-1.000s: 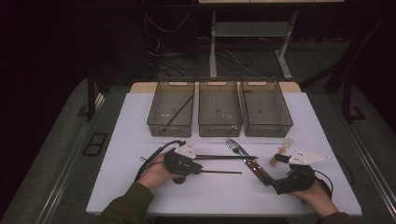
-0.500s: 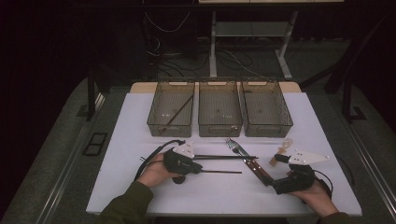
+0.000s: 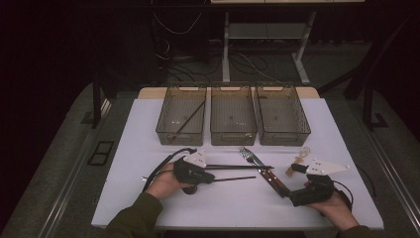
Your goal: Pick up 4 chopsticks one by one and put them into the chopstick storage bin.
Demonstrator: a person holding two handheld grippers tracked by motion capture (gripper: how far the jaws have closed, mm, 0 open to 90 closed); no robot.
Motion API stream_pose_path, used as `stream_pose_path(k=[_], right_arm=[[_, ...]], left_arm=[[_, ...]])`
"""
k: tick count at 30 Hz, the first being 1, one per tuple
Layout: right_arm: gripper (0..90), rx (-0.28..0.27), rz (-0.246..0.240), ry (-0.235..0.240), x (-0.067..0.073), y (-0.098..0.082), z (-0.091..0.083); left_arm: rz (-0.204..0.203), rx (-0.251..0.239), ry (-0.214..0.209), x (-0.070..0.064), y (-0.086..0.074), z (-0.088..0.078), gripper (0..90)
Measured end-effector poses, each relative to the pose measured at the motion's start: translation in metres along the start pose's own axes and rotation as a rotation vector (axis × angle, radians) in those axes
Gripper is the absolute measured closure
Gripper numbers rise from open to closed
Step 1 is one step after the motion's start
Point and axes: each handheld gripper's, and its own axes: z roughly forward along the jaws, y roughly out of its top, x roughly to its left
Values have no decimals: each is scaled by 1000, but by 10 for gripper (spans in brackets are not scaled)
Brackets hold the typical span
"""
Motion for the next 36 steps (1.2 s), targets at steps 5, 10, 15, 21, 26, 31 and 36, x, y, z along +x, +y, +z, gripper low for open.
stream_pose_path(k=[5, 10, 15, 21, 26, 31, 36], right_arm=[[12, 0, 0, 0, 0, 0, 0], [11, -1, 0, 0, 0, 0, 0], [11, 1, -2, -1, 0, 0, 0], [11, -1, -3, -1, 0, 0, 0], [11, 0, -3, -1, 0, 0, 0], [12, 0, -2, -2, 0, 0, 0], [12, 1, -2, -1, 0, 0, 0]], left_arm=[[6, 4, 6, 0, 1, 0, 844], [3, -8, 16, -1, 3, -3, 844], [-10, -19, 22, -1, 4, -7, 844], [-16, -33, 40, 0, 7, -15, 844], [-40, -49, 52, 1, 6, -20, 845], [-62, -57, 61, 3, 7, -24, 845], [-80, -55, 81, 4, 9, -30, 845]])
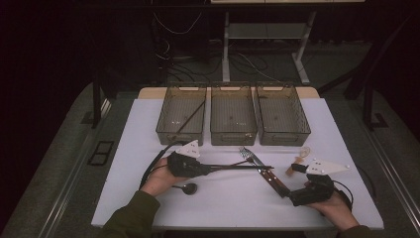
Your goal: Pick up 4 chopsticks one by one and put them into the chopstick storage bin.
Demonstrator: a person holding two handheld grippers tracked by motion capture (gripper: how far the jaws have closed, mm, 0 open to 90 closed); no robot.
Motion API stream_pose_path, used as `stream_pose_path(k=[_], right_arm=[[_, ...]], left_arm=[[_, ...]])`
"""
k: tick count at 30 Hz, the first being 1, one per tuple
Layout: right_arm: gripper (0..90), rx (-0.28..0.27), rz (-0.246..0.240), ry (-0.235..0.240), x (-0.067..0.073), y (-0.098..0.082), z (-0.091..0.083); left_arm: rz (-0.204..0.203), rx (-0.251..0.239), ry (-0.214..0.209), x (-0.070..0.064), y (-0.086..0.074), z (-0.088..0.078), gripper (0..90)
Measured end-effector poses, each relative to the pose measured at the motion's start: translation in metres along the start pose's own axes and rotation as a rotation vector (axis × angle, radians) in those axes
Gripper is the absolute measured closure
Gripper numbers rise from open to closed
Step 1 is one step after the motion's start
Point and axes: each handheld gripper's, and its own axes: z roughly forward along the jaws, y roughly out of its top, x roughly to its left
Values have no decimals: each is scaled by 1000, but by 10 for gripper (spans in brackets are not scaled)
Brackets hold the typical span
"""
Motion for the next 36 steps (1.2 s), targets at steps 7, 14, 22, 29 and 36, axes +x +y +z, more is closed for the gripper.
stream_pose_path(k=[7, 14, 22, 29, 36], right_arm=[[12, 0, 0, -1, 0, 0, 0], [11, -3, 4, -2, 0, 0, 0], [11, -3, 6, -2, 0, 0, 0], [11, -2, 8, -3, -1, 0, 0], [11, -1, 7, -2, -1, 0, 0]], left_arm=[[-43, 6, 26, 1, 4, -9, 845], [-76, 3, 47, -2, 9, -21, 844], [-93, -15, 76, -4, 14, -33, 844], [-101, -41, 95, -2, 15, -42, 844], [-111, -46, 128, 4, 18, -50, 845]])
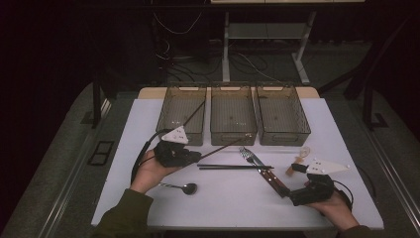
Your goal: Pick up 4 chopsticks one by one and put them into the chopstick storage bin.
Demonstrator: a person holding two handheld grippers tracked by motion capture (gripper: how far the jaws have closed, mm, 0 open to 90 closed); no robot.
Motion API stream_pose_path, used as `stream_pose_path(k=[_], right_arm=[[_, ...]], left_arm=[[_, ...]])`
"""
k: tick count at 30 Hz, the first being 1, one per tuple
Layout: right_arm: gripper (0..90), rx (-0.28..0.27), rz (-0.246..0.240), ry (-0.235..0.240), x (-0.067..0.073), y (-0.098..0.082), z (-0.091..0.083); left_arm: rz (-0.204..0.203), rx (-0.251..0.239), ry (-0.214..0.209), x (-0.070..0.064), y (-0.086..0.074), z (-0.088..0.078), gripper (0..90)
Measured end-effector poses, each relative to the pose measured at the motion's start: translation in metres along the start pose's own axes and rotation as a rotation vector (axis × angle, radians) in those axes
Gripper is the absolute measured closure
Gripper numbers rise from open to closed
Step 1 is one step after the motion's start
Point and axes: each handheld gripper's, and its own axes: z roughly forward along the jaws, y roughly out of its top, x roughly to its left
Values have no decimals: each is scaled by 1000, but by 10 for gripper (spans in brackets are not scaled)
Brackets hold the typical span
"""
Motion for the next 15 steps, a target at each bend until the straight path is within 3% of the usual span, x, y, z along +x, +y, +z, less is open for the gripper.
stream_pose_path(k=[9, 15], right_arm=[[11, 0, 3, -1, -1, 0, 0], [11, -2, 4, -3, 0, 0, -1]], left_arm=[[-43, -21, 58, 19, 8, -7, 844], [-83, -9, 104, 34, 18, -14, 844]])
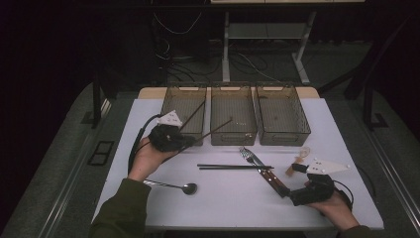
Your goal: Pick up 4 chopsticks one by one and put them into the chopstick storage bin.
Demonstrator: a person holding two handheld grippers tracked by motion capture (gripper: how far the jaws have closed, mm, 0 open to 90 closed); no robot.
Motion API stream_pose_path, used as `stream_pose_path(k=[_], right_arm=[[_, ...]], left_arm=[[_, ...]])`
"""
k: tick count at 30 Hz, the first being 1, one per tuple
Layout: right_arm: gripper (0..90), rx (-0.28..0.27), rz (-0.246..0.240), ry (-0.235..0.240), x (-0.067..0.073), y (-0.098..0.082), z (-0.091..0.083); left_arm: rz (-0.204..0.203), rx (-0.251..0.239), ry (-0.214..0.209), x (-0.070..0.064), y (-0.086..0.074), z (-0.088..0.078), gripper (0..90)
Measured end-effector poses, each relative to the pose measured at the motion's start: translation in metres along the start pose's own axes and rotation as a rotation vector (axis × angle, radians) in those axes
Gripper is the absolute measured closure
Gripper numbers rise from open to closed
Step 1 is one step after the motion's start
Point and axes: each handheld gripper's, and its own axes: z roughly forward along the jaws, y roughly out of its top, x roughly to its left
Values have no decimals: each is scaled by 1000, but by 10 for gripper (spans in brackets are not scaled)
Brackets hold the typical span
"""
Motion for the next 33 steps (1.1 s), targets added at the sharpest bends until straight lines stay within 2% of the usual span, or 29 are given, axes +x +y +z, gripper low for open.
stream_pose_path(k=[7, 13, 16, 22, 28, 31, 33], right_arm=[[11, -3, 6, 1, 0, 0, 0], [11, -7, 11, 1, 0, 0, -1], [12, -9, 10, 3, 0, 0, -1], [11, -9, 11, 4, 0, 0, -1], [11, -12, 9, 5, 0, 0, -1], [11, -10, 11, 7, 1, 0, -1], [11, -10, 10, 9, 1, 0, -1]], left_arm=[[-40, -6, 44, 18, 12, -4, 844], [-98, -8, 88, 34, 21, -5, 844], [-111, -9, 108, 42, 28, -5, 844], [-164, -3, 157, 58, 39, -4, 844], [-230, -30, 170, 73, 46, 0, 844], [-223, -29, 188, 82, 48, 3, 844], [-238, -40, 204, 86, 47, 6, 844]])
